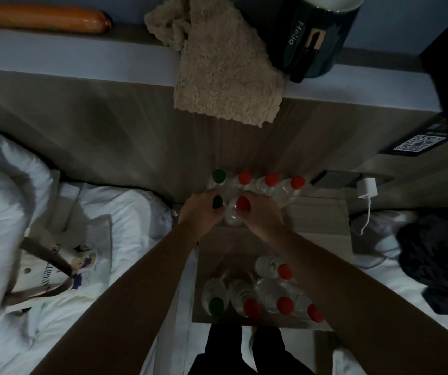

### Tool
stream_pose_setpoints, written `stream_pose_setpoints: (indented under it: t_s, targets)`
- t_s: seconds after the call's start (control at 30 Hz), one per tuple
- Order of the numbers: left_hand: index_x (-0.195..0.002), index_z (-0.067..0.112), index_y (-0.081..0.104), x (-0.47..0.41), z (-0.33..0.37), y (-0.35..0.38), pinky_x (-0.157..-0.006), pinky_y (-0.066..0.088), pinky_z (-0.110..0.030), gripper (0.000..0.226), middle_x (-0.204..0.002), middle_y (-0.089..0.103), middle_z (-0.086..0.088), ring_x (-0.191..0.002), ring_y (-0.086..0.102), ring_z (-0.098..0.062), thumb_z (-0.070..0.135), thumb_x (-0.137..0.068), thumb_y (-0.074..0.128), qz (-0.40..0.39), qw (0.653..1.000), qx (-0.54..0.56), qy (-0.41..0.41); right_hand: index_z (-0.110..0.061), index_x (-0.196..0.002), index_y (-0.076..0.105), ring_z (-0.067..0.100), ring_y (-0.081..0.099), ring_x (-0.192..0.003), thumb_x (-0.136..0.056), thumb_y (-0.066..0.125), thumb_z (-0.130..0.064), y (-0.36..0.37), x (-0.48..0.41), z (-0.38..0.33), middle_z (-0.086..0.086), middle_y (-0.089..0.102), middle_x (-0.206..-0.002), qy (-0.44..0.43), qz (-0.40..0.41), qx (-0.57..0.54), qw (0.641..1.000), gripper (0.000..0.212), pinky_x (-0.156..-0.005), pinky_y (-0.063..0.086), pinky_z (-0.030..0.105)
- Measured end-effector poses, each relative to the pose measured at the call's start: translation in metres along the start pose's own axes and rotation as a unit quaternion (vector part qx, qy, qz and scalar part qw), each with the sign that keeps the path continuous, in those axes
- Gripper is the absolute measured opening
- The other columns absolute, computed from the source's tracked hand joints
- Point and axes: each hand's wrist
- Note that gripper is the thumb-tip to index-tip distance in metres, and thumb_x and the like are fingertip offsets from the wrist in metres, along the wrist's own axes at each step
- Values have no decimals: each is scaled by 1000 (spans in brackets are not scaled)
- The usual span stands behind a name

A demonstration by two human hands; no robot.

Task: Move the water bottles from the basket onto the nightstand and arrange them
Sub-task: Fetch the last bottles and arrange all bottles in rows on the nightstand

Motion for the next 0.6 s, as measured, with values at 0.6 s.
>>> stream_pose_setpoints:
  t_s: [0.6]
  targets:
    - [-131, 10, 47, -20, -53, 60, -100, 46, -41, 71, -124, 59, -8, -117, 56, -27, 32, -72, 78, -61, 965, 191, -170, -19, -125, 51, 21, 61, -106, -65, 82, -17, 81, -35, 46, -3, 62, -115, 190, -106, -263, 940, 67, -94, 51, 44]
Point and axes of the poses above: each hand's wrist, its own x-axis away from the middle knuckle, its own y-axis out of the palm, z = x × y
